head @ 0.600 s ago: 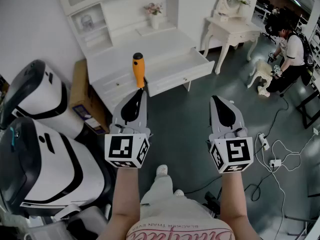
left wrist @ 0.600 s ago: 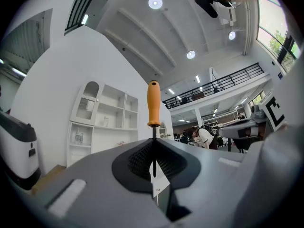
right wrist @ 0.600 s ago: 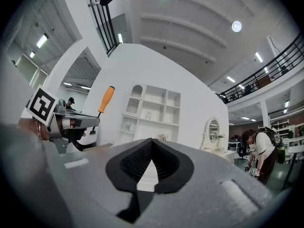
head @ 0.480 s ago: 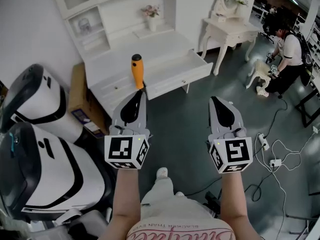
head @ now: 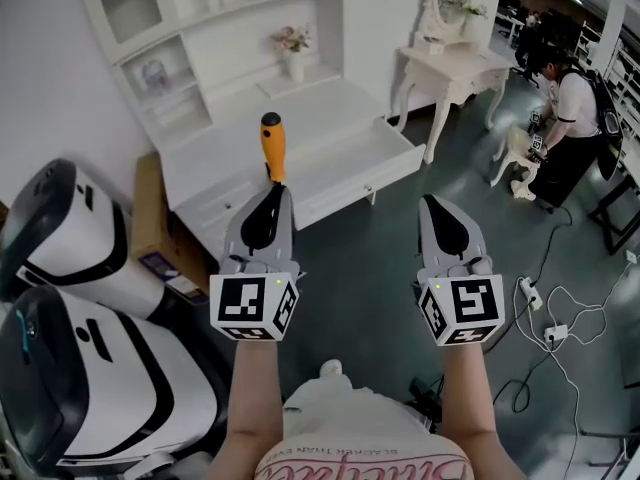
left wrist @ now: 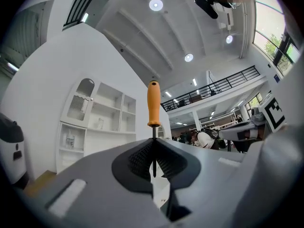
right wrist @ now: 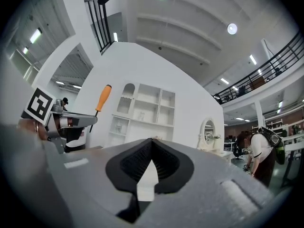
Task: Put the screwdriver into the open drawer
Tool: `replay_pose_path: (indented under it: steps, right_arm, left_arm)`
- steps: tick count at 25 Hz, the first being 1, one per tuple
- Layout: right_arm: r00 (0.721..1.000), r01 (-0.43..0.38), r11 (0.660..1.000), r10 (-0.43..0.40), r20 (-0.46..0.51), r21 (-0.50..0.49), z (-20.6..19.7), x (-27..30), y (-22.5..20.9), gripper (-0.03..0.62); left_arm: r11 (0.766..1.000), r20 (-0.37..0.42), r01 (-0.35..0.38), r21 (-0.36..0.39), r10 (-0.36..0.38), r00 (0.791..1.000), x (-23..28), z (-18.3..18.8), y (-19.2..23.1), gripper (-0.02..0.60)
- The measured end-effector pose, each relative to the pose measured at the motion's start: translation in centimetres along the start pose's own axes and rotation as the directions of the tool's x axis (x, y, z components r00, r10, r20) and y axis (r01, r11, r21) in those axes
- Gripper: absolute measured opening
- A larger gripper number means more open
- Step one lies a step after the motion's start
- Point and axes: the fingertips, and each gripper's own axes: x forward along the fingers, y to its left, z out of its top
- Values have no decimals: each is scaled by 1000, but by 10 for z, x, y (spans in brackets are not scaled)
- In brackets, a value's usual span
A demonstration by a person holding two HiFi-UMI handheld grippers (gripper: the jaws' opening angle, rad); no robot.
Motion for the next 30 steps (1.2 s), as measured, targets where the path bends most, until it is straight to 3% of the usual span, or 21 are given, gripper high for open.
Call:
replay_pose_path:
  steps: [8, 30]
  right_arm:
    - [1000, 18, 1000, -18, -2, -11, -5, 50, 9, 2]
    - [998, -5, 1000, 4, -58, -20, -43, 136, -4, 2]
  left_arm:
    - [1000, 0, 19, -10, -19, 1000, 38, -15, 41, 32]
    - [999, -57, 25, -23, -27, 998, 108, -62, 77, 33]
